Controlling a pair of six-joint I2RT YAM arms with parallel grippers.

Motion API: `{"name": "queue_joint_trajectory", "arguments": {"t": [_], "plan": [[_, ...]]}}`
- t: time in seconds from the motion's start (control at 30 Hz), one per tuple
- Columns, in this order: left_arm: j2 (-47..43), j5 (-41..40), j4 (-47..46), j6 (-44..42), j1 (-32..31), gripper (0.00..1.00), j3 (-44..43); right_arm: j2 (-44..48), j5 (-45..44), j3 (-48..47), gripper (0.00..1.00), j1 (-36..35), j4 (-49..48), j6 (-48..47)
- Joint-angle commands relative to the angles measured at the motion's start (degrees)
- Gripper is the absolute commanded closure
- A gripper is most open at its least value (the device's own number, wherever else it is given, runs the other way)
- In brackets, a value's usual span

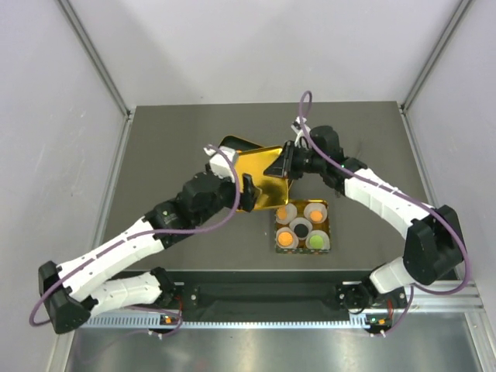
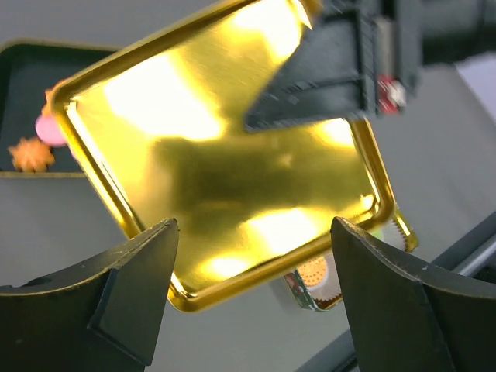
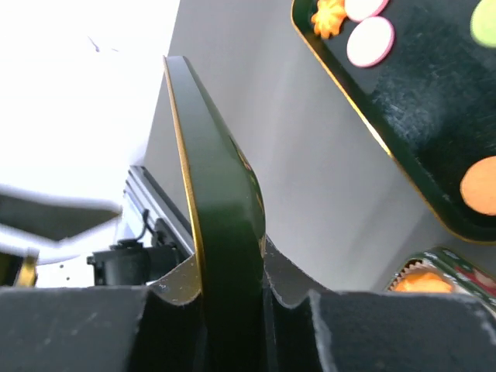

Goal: Pack the cookies

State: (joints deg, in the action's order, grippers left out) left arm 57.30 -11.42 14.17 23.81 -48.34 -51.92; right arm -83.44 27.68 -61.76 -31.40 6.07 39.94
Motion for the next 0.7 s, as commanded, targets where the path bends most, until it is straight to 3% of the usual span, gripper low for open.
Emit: {"name": "queue_joint_trajectory", "arguments": {"t": [0.0, 0.13, 0.17, 0.3, 0.33, 0.53, 0.57, 0.67], "plan": [[2.54, -14.8, -3.27, -10.35, -8.33, 0.15, -2.66, -0.06, 4.92, -5.91, 0.99, 2.04, 1.31, 0.05], [5.89, -30.12, -10.89, -22.38, -22.81, 0.14, -1.88, -0.5, 6.68, -7.5, 0.99, 3.71, 3.95, -0.57], [6.42, -31.89, -13.62, -29.89, -24.77, 0.14, -1.0, -0.41, 7.03, -7.76, 0.98, 4.32, 4.65, -0.48], [8.96, -37.96, -31.46, -46.99, -32.59, 0.12, 5.85, 0.73, 7.12, -8.99, 0.97, 5.21, 7.55, -1.71], [9.49, -38.76, -37.23, -49.28, -33.13, 0.12, 7.52, 0.99, 7.04, -8.91, 0.97, 5.38, 7.91, -1.8], [14.41, -40.61, -48.16, -63.15, -33.93, 0.14, 11.04, 3.28, 7.12, -8.56, 0.97, 5.73, 9.49, -1.8], [15.29, -40.44, -55.84, -65.62, -33.93, 0.14, 12.36, 3.54, 7.21, -8.56, 0.97, 5.65, 9.58, -1.63], [17.66, -39.2, -65.04, -74.42, -33.84, 0.13, 16.67, 4.95, 6.69, -8.64, 0.97, 5.73, 9.93, -1.27]]}}
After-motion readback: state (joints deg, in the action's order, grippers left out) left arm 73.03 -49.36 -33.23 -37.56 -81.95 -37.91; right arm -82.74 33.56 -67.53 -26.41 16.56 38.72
